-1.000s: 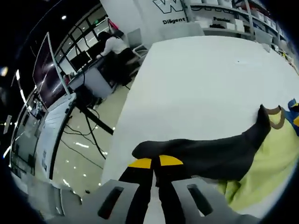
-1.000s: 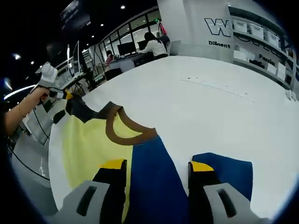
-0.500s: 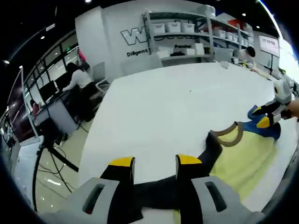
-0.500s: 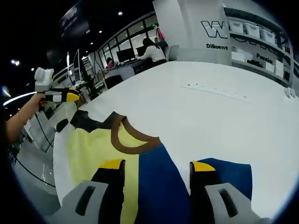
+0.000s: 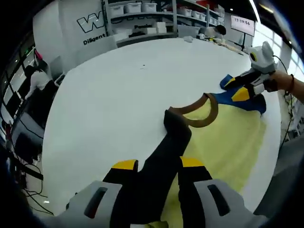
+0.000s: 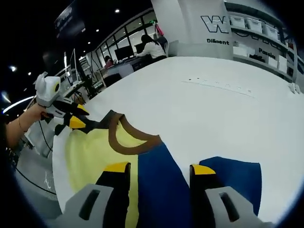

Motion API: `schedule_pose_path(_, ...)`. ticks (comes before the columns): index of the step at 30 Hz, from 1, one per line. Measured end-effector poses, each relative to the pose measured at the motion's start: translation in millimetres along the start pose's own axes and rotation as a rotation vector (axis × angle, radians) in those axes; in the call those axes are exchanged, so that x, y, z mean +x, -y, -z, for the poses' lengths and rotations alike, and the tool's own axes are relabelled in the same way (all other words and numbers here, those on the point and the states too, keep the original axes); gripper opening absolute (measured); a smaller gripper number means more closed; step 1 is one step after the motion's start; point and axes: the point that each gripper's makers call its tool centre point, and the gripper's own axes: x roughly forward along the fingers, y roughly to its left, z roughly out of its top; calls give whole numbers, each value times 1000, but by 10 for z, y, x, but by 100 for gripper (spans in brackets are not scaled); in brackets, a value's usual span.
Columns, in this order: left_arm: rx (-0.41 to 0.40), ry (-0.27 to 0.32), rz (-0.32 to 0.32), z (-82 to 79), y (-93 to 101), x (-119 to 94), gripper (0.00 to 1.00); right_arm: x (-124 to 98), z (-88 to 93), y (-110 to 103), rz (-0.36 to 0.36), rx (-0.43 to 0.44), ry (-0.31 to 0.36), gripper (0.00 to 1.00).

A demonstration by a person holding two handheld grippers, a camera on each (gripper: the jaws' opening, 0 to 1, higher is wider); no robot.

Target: Fold the garment on the visible template until the final outline fits inside the template.

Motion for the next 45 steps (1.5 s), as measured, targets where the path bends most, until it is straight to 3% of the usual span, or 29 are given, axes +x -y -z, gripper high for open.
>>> schedule_pose_path(6, 9, -12, 12, 2, 30, 159, 30, 63, 80, 49, 28, -6, -25, 44)
schedule_pose_path(11, -15, -25, 29, 25, 64, 240, 19, 73, 64, 102, 53, -15, -18, 36)
schedule_pose_path(16, 13, -34, 15, 47, 55, 259, 3, 57, 116, 132, 96, -77, -55, 19)
schedule_pose_path(19, 7, -50, 12, 90, 23, 264, 2, 47, 138, 132, 104, -64, -63, 1)
schedule_pose_path(20, 7, -59, 10, 111, 14, 258, 2, 40, 142, 139, 110, -56, -66, 0)
schedule_pose_path(30, 11, -1, -38, -13, -89, 48, 1, -78, 52, 91, 120, -73, -49, 0)
schedule_pose_path(36, -5, 61, -103, -175, -246, -147, 1, -197, -112, 65, 137, -69, -19, 0)
schedule_pose_path(43, -8, 83, -112, -287, -273, -278, 1, -303, -326, 19, 157, -114, 14, 0)
schedule_pose_path(45, 4, 124, -137, -448, -308, -379, 1, -347, -418, 22, 167, -128, 27, 0)
